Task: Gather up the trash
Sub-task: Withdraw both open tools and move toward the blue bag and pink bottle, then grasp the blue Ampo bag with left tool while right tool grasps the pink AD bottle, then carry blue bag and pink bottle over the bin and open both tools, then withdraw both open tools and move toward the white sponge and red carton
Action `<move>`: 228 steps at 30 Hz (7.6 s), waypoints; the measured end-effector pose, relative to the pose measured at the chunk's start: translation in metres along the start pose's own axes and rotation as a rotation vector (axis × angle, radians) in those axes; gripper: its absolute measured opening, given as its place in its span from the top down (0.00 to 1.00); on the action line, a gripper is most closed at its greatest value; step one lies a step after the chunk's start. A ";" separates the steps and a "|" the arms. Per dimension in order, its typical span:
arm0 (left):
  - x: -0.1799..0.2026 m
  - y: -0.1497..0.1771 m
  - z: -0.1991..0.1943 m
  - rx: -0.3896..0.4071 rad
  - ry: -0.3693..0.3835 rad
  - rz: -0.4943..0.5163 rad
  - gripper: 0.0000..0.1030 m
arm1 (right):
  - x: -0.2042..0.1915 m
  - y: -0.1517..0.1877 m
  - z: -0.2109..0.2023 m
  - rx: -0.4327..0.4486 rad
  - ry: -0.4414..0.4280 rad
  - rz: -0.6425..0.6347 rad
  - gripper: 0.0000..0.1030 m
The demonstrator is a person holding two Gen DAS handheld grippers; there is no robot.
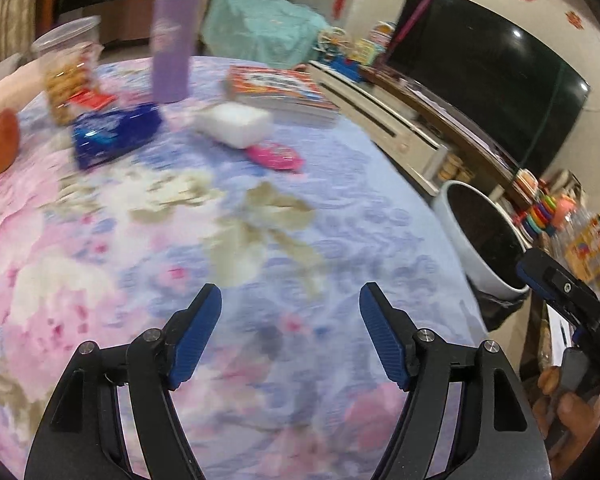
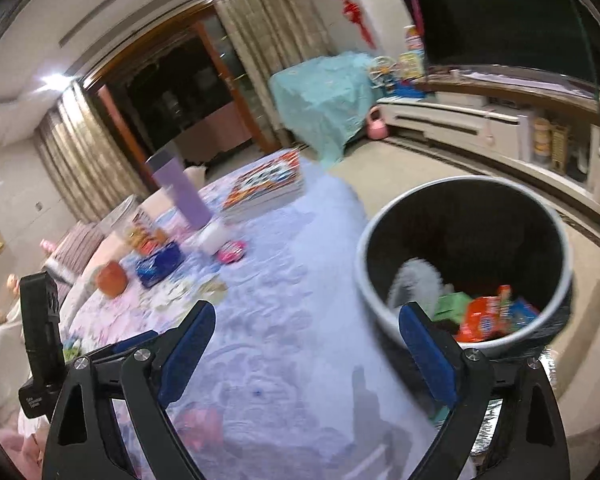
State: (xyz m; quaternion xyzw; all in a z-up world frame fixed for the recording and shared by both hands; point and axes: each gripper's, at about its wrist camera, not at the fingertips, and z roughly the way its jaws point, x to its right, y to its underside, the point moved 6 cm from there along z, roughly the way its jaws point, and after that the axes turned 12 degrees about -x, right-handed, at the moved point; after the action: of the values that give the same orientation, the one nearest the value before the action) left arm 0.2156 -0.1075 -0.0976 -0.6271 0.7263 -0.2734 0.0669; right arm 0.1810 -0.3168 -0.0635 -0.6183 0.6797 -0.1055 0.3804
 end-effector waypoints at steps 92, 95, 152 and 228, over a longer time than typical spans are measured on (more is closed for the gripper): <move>-0.023 0.003 -0.001 -0.006 0.026 0.041 0.68 | -0.037 0.025 0.061 -0.171 -0.021 -0.091 0.51; -0.013 0.005 0.000 -0.012 0.028 0.056 0.68 | -0.029 0.027 0.052 -0.154 -0.020 -0.077 0.51; 0.168 -0.024 0.026 -0.034 0.097 0.348 0.68 | 0.112 0.005 -0.046 0.004 0.123 0.100 0.51; 0.078 -0.007 0.020 -0.043 -0.019 0.141 0.26 | 0.071 -0.009 -0.044 0.059 0.093 0.065 0.01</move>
State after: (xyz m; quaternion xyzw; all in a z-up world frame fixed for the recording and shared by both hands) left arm 0.2146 -0.1884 -0.0917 -0.5784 0.7736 -0.2464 0.0792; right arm 0.1632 -0.3985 -0.0557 -0.5789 0.7128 -0.1418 0.3697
